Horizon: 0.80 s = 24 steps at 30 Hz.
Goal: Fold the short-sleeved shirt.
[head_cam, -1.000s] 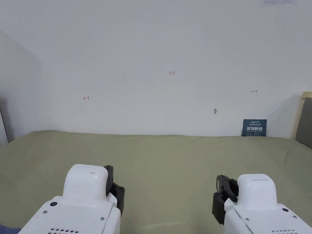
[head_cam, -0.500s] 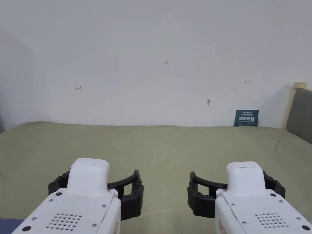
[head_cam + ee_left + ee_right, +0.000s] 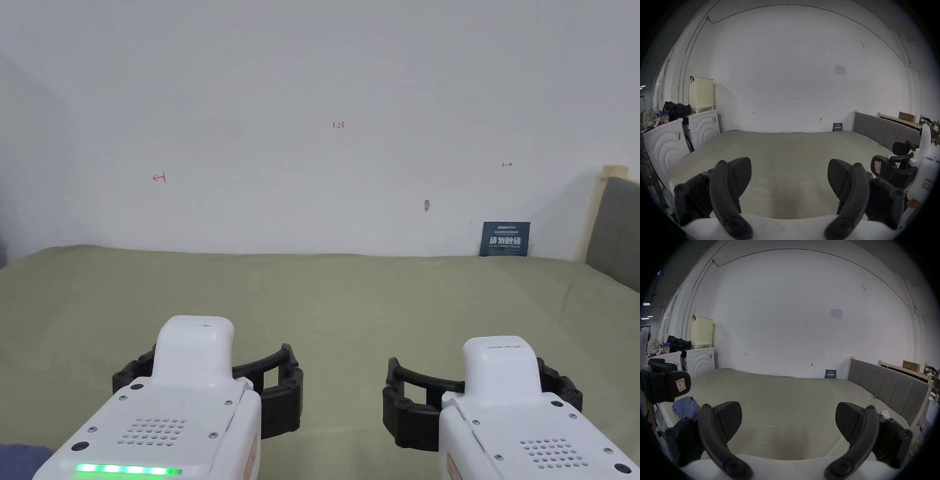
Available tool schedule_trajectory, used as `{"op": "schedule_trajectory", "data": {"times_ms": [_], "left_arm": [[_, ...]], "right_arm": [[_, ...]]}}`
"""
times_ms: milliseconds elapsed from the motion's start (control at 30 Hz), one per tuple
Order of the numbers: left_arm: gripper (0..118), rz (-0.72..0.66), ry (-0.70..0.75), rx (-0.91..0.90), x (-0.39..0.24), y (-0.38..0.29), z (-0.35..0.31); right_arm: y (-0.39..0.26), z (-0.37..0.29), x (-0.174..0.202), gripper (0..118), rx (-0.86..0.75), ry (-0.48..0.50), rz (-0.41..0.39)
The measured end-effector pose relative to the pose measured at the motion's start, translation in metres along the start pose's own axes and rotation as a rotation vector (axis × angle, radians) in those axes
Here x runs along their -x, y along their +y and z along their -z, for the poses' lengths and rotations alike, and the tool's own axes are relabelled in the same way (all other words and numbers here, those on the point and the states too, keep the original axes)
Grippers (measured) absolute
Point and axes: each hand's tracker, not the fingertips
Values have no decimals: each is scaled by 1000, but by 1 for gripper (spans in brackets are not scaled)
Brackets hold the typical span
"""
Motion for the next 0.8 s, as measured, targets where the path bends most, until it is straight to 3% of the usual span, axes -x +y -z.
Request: {"op": "schedule_trajectory", "data": {"times_ms": [133,267,333,400,467,567,800], "left_arm": [[102,-25,-39,103,1,1,4],[102,42,30,62,-6,-4,4],[102,37,30,62,-6,-3,4],[102,31,25,64,-5,-2,3],[102,23,24,62,-4,-2,3],[102,25,33,57,-1,-1,3],[102,18,47,55,2,2,3]], "right_arm": [[-1,1,-5,114,4,-4,11],[3,4,-8,114,51,32,89],[5,6,-8,114,86,-26,160],[10,11,-5,114,154,-117,157],[11,12,-6,113,196,-74,108],[8,8,-12,113,138,-20,160],[10,3,4,113,130,-62,-56]]}}
